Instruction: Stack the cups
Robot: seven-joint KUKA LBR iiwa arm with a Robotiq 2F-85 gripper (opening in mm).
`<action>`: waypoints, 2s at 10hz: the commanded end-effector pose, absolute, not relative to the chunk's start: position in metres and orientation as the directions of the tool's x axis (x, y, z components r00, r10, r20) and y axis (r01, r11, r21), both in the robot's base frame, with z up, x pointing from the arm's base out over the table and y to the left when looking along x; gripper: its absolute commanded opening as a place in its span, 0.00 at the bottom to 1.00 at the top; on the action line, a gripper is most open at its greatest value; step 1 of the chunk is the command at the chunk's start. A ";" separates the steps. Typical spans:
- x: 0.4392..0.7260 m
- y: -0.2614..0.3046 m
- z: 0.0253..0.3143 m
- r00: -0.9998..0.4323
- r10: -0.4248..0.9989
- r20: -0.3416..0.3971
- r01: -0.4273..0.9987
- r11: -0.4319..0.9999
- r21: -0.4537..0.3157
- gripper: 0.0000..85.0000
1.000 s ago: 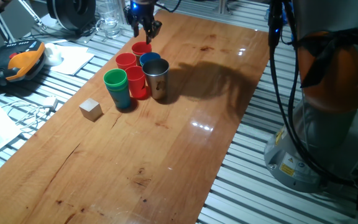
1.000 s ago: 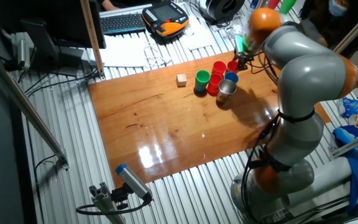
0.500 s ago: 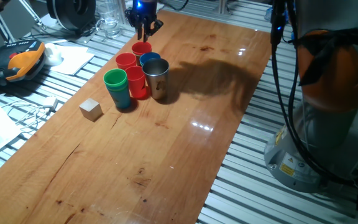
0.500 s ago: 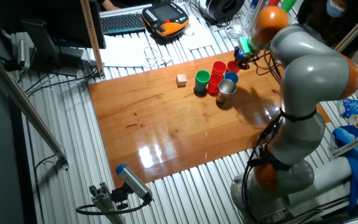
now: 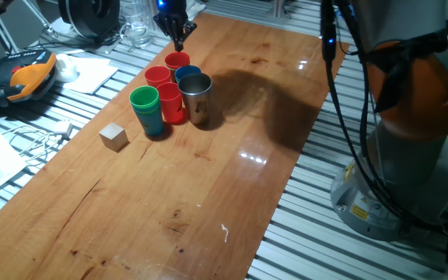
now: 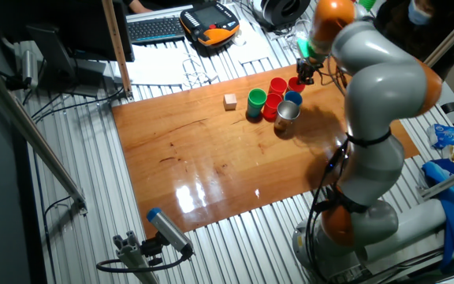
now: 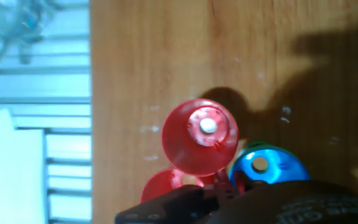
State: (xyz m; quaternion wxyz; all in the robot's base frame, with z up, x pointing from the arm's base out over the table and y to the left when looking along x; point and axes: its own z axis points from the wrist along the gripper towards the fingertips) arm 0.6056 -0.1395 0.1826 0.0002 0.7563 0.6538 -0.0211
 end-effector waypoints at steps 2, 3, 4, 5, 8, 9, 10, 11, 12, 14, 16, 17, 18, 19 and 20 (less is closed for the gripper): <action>0.605 -0.140 0.183 0.138 0.990 0.005 0.989 -0.138 -0.050 0.00; 0.605 -0.140 0.183 0.134 0.990 0.043 0.990 -0.132 -0.044 0.00; 0.605 -0.140 0.183 0.132 0.990 0.047 0.991 -0.130 -0.042 0.00; 0.605 -0.140 0.183 0.126 0.992 0.023 0.991 -0.125 -0.035 0.00; 0.605 -0.140 0.183 0.082 0.997 0.005 0.997 -0.082 0.008 0.00; 0.605 -0.140 0.183 0.041 0.999 0.013 0.999 -0.041 0.021 0.00; 0.605 -0.140 0.183 0.013 0.999 0.048 0.999 -0.015 0.039 0.00; 0.605 -0.140 0.183 -0.021 0.995 0.099 0.998 0.016 0.053 0.00; 0.605 -0.140 0.183 -0.031 0.992 0.124 0.998 0.025 0.051 0.00; 0.605 -0.140 0.183 0.019 0.994 0.107 0.999 -0.024 0.042 0.00; 0.605 -0.140 0.183 0.033 0.994 0.109 0.998 -0.038 0.041 0.00; 0.605 -0.140 0.183 0.047 0.993 0.109 0.998 -0.050 0.030 0.00; 0.611 -0.132 0.185 0.076 0.991 0.109 0.997 -0.078 0.018 0.40; 0.623 -0.115 0.188 0.131 0.988 0.084 0.991 -0.132 0.003 0.60; 0.639 -0.094 0.185 0.210 0.978 0.018 0.978 -0.210 -0.002 0.60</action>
